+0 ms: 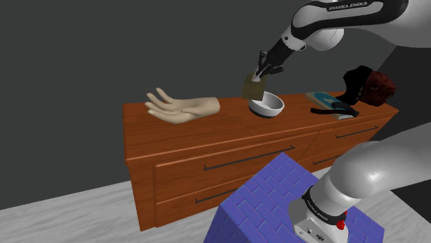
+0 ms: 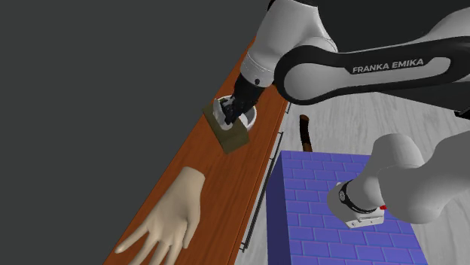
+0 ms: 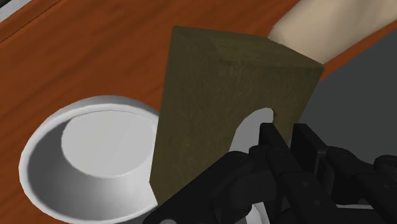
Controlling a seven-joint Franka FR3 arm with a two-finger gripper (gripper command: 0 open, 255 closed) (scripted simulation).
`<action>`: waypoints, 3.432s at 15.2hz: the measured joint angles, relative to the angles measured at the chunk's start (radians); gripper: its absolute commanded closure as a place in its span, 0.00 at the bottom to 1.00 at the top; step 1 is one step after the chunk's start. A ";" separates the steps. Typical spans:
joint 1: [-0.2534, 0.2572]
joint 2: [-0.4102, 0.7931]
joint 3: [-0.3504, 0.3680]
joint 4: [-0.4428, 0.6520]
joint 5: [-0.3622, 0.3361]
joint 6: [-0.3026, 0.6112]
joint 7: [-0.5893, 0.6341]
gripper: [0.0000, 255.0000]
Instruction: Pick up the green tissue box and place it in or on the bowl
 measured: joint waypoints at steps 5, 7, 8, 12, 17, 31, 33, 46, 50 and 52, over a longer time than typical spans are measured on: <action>-0.025 0.087 -0.105 0.139 0.015 -0.079 -0.127 1.00; -0.035 0.116 -0.138 0.189 0.023 -0.112 -0.169 1.00; -0.039 0.136 -0.156 0.222 0.029 -0.132 -0.191 1.00; -0.056 0.236 -0.224 0.344 0.071 -0.183 -0.285 1.00; -0.059 0.264 -0.238 0.330 0.092 -0.151 -0.322 1.00; -0.053 0.307 -0.247 0.195 0.153 0.011 -0.405 1.00; -0.050 0.314 -0.246 0.177 0.167 0.037 -0.419 1.00; -0.050 0.325 -0.248 0.153 0.181 0.065 -0.437 0.00; -0.062 0.280 -0.254 0.172 0.142 0.007 -0.415 0.00; -0.070 0.256 -0.257 0.186 0.123 -0.028 -0.404 0.00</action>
